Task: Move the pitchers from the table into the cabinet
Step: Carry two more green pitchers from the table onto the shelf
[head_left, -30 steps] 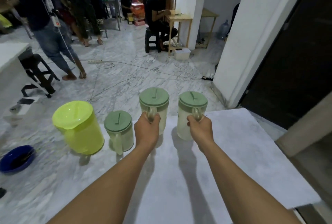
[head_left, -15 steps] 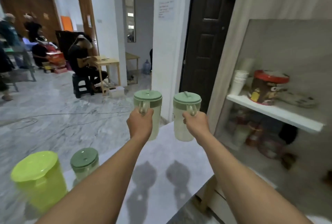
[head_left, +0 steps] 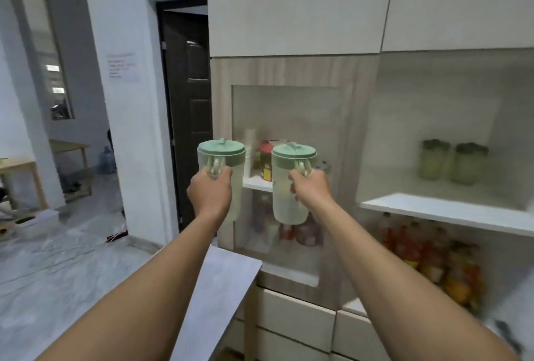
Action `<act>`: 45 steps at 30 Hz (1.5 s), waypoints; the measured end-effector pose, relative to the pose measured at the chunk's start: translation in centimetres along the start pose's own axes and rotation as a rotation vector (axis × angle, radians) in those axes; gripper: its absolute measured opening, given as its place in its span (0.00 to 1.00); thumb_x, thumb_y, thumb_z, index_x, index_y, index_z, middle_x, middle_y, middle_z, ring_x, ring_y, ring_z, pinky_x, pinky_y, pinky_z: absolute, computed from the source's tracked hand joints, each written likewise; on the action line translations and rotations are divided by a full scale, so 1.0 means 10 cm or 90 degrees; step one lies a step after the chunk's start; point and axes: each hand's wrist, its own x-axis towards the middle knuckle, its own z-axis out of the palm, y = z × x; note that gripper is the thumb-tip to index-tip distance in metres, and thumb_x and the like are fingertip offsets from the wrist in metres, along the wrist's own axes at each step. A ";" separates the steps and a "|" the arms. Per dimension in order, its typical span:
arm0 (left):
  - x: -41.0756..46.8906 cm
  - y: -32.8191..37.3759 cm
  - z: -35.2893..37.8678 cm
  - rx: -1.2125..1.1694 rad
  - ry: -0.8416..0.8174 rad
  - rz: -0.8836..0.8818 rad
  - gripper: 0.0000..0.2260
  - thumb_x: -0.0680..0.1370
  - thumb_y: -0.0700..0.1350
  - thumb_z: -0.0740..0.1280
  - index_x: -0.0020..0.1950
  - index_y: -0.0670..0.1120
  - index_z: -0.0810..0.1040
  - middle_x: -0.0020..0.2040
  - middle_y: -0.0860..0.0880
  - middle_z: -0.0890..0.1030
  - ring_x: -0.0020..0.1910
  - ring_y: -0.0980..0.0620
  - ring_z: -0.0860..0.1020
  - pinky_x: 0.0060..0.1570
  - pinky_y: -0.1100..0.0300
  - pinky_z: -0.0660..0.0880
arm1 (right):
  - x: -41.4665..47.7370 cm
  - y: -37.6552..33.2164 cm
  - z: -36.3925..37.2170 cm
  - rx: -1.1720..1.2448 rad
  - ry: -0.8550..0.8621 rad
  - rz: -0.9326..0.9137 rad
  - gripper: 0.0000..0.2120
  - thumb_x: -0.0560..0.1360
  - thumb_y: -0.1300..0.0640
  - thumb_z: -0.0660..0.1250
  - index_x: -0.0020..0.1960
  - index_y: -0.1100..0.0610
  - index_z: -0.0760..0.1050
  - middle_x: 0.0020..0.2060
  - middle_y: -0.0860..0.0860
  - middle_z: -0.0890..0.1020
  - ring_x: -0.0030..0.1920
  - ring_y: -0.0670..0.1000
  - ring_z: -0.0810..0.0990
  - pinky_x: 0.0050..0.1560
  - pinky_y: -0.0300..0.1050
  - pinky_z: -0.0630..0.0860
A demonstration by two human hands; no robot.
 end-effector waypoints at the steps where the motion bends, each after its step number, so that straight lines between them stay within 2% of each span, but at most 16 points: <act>1: -0.06 0.09 0.14 -0.009 -0.015 0.008 0.08 0.76 0.49 0.67 0.40 0.45 0.78 0.34 0.51 0.78 0.35 0.52 0.75 0.37 0.57 0.69 | 0.04 0.00 -0.17 -0.001 0.020 -0.004 0.09 0.73 0.52 0.67 0.41 0.57 0.80 0.35 0.54 0.83 0.39 0.56 0.81 0.46 0.54 0.80; 3: -0.22 0.26 0.48 -0.030 -0.047 0.012 0.07 0.76 0.49 0.67 0.42 0.46 0.79 0.36 0.52 0.78 0.37 0.52 0.77 0.37 0.59 0.69 | 0.12 0.02 -0.59 -0.010 0.058 -0.004 0.09 0.74 0.52 0.67 0.42 0.57 0.80 0.38 0.55 0.84 0.42 0.57 0.83 0.50 0.57 0.81; 5: -0.34 0.40 0.69 -0.047 -0.069 0.021 0.07 0.77 0.48 0.67 0.44 0.46 0.79 0.36 0.52 0.78 0.35 0.56 0.75 0.31 0.61 0.67 | 0.15 0.03 -0.88 -0.011 0.075 -0.004 0.08 0.74 0.53 0.67 0.42 0.56 0.80 0.38 0.55 0.84 0.42 0.56 0.82 0.51 0.56 0.81; 7: -0.51 0.54 1.01 -0.060 -0.097 0.030 0.06 0.77 0.48 0.67 0.44 0.46 0.78 0.36 0.52 0.77 0.35 0.58 0.74 0.31 0.64 0.66 | 0.20 0.07 -1.26 -0.011 0.102 -0.003 0.07 0.74 0.53 0.66 0.42 0.56 0.79 0.38 0.54 0.83 0.42 0.55 0.82 0.50 0.56 0.81; 11: -0.88 0.81 1.65 -0.088 -0.140 0.039 0.09 0.75 0.49 0.66 0.42 0.44 0.79 0.36 0.50 0.79 0.37 0.49 0.76 0.37 0.58 0.69 | 0.34 0.19 -2.01 -0.016 0.157 0.005 0.10 0.72 0.53 0.67 0.46 0.58 0.81 0.37 0.53 0.83 0.39 0.54 0.81 0.44 0.54 0.79; 14: -1.15 0.97 2.08 -0.107 -0.167 0.049 0.09 0.76 0.47 0.66 0.40 0.44 0.77 0.34 0.51 0.77 0.32 0.55 0.73 0.30 0.61 0.65 | 0.44 0.31 -2.50 -0.028 0.172 0.011 0.11 0.73 0.55 0.66 0.50 0.61 0.81 0.36 0.53 0.81 0.37 0.53 0.79 0.40 0.50 0.74; 17: -1.38 1.07 2.48 -0.127 -0.207 0.060 0.08 0.77 0.47 0.66 0.42 0.43 0.78 0.35 0.51 0.78 0.33 0.57 0.74 0.29 0.63 0.65 | 0.56 0.47 -2.91 -0.037 0.191 0.020 0.08 0.75 0.56 0.66 0.48 0.60 0.81 0.34 0.52 0.80 0.37 0.53 0.78 0.41 0.50 0.74; 20: -1.53 1.11 2.86 -0.139 -0.233 0.057 0.09 0.76 0.48 0.67 0.41 0.44 0.79 0.35 0.49 0.79 0.35 0.52 0.77 0.33 0.58 0.70 | 0.72 0.62 -3.22 -0.039 0.209 0.029 0.04 0.76 0.57 0.67 0.43 0.55 0.78 0.34 0.52 0.80 0.38 0.53 0.78 0.42 0.50 0.74; 22: -1.61 1.12 3.10 -0.143 -0.247 0.047 0.08 0.76 0.48 0.67 0.40 0.44 0.79 0.35 0.49 0.79 0.35 0.51 0.77 0.34 0.57 0.72 | 0.85 0.73 -3.38 -0.033 0.218 0.039 0.04 0.76 0.57 0.67 0.42 0.55 0.78 0.34 0.52 0.80 0.38 0.53 0.78 0.42 0.50 0.74; 26: -1.64 1.11 3.55 -0.140 -0.277 0.035 0.09 0.77 0.46 0.67 0.38 0.47 0.76 0.34 0.51 0.77 0.33 0.55 0.74 0.30 0.61 0.67 | 1.14 0.96 -3.59 -0.016 0.232 0.051 0.03 0.76 0.57 0.67 0.46 0.55 0.79 0.34 0.51 0.80 0.37 0.52 0.78 0.42 0.50 0.75; 30: -1.49 1.04 4.06 -0.174 -0.299 0.014 0.07 0.75 0.46 0.67 0.38 0.46 0.78 0.34 0.48 0.80 0.33 0.51 0.76 0.33 0.59 0.70 | 1.52 1.16 -3.68 0.000 0.239 0.061 0.03 0.77 0.58 0.67 0.48 0.54 0.79 0.36 0.51 0.80 0.37 0.51 0.78 0.42 0.48 0.75; 32: -1.38 1.01 4.35 -0.168 -0.306 0.013 0.08 0.74 0.48 0.67 0.39 0.45 0.79 0.34 0.48 0.80 0.33 0.50 0.76 0.33 0.58 0.70 | 1.77 1.25 -3.73 0.006 0.249 0.066 0.05 0.77 0.58 0.67 0.52 0.56 0.80 0.37 0.51 0.80 0.38 0.50 0.78 0.41 0.47 0.75; 35: -1.21 0.98 4.72 -0.162 -0.311 0.008 0.09 0.75 0.49 0.67 0.40 0.45 0.79 0.34 0.48 0.80 0.33 0.50 0.76 0.32 0.58 0.68 | 2.12 1.31 -3.78 0.003 0.257 0.075 0.05 0.78 0.58 0.66 0.51 0.56 0.79 0.36 0.51 0.80 0.38 0.50 0.78 0.42 0.46 0.75; 38: -1.02 0.97 5.12 -0.154 -0.305 0.002 0.10 0.73 0.51 0.67 0.41 0.45 0.81 0.35 0.47 0.81 0.36 0.46 0.78 0.35 0.56 0.71 | 2.48 1.36 -3.81 0.003 0.271 0.076 0.04 0.78 0.58 0.66 0.49 0.56 0.79 0.35 0.51 0.79 0.38 0.50 0.78 0.43 0.47 0.75; 41: -0.84 0.95 5.54 -0.148 -0.290 0.000 0.13 0.72 0.53 0.67 0.43 0.44 0.82 0.37 0.45 0.83 0.40 0.42 0.80 0.42 0.51 0.76 | 2.87 1.45 -3.86 -0.001 0.278 0.074 0.06 0.78 0.57 0.66 0.50 0.58 0.80 0.36 0.52 0.79 0.38 0.51 0.78 0.43 0.48 0.75; 45: -0.67 0.88 6.01 -0.135 -0.288 -0.002 0.12 0.75 0.50 0.66 0.42 0.42 0.81 0.33 0.47 0.79 0.36 0.44 0.78 0.35 0.57 0.69 | 3.39 1.65 -3.91 -0.009 0.272 0.082 0.09 0.79 0.55 0.66 0.50 0.60 0.79 0.38 0.54 0.78 0.39 0.52 0.77 0.45 0.52 0.78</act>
